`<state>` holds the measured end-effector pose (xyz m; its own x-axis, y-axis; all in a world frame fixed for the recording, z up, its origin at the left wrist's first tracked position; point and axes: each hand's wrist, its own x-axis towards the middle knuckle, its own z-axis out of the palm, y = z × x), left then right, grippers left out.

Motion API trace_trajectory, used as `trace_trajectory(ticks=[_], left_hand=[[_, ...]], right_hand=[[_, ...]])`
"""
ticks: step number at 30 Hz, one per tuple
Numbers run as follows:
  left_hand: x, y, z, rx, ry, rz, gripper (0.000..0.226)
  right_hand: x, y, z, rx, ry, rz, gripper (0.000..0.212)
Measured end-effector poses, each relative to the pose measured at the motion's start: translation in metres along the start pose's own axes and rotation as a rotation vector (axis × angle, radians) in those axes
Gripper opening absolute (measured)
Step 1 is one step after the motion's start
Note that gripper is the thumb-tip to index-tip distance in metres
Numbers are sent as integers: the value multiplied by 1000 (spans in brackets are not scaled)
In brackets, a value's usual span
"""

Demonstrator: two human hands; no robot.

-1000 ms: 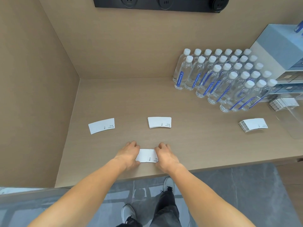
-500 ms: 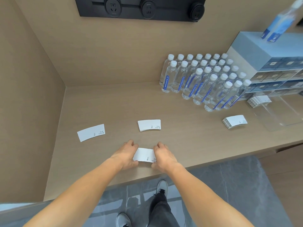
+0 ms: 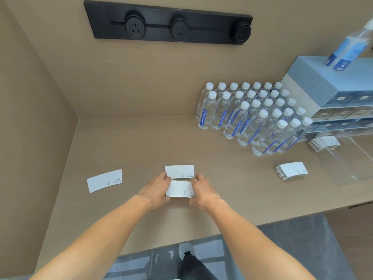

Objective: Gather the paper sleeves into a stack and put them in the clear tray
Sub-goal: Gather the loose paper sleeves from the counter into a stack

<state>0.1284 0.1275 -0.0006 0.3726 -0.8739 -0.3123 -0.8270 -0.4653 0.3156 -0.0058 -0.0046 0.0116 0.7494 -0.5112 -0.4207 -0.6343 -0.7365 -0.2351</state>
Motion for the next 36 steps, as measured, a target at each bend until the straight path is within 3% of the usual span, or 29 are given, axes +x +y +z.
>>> trace_trajectory(ticks=[9,28,36], left_hand=[[58,-11,-27,-13,38,-91,40],[92,-28,-2,-61,-69,-176,40],[90,-17,3,-181,-58,-338,27]], right_hand=[[69,18,-31,-31,49,-122,39],[120,37,-11,-61,-127,-171,47],[117,30,-6,-11,-109,-59,36]])
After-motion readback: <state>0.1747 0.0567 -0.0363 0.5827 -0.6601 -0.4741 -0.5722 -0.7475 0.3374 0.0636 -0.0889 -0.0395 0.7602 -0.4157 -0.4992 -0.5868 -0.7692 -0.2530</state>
